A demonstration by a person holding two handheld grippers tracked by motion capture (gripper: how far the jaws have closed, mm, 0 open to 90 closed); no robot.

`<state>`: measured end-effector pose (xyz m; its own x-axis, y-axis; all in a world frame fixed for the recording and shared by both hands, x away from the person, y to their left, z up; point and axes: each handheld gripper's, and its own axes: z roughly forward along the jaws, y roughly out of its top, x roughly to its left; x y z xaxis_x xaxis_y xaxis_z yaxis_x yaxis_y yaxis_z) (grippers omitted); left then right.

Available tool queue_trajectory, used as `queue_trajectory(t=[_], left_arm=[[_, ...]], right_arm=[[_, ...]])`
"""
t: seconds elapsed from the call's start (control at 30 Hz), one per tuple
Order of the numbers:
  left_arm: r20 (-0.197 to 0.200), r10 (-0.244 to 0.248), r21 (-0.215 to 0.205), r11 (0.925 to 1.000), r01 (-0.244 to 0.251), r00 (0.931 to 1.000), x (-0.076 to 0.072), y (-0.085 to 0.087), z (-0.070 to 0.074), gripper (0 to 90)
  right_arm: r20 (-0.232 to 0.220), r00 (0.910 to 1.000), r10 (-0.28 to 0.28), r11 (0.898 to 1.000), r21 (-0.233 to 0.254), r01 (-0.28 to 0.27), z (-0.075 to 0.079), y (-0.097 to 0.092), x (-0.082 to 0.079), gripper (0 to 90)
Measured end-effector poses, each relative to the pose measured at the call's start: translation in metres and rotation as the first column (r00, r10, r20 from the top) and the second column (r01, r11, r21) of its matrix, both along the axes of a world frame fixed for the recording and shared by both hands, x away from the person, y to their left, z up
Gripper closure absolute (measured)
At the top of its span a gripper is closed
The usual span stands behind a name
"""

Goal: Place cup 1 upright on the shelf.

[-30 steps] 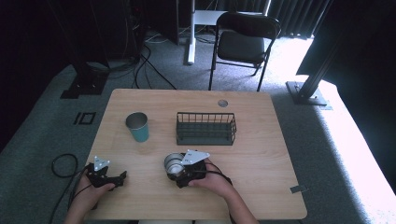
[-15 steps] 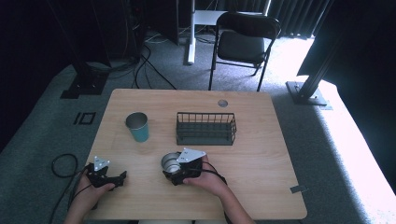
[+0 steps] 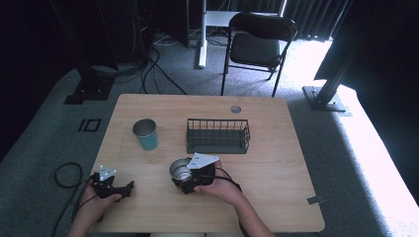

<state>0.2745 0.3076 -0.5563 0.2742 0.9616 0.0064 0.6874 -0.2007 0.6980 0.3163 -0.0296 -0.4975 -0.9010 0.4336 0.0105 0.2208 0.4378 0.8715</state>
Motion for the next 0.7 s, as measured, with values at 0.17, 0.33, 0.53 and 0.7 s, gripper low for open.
queue_trajectory(t=[0.17, 0.33, 0.53, 0.7], left_arm=[[-0.002, -0.003, 0.004, 1.0000, 0.003, 1.0000, 0.000, 0.000, 0.000, 5.0], [-0.003, -0.001, 0.000, 1.0000, 0.001, 1.0000, 0.000, 0.000, 0.000, 5.0], [-0.002, 0.000, 0.000, 1.0000, 0.000, 1.0000, 0.000, 0.000, 0.000, 5.0], [-0.004, -0.002, 0.002, 1.0000, 0.002, 1.0000, 0.000, 0.000, 0.000, 5.0]], right_arm=[[0.013, 0.9999, -0.007, 1.000, 0.013, 0.006, 0.015, -0.004, 0.000, 14.5], [0.029, 0.9995, -0.017, 0.999, 0.033, 0.016, 0.031, -0.006, -0.001, 14.5], [0.050, 0.9976, -0.049, 0.998, 0.049, 0.046, 0.047, -0.012, 0.003, 14.6], [0.065, 0.9928, -0.100, 0.993, 0.069, 0.096, 0.060, -0.021, 0.010, 14.7]])
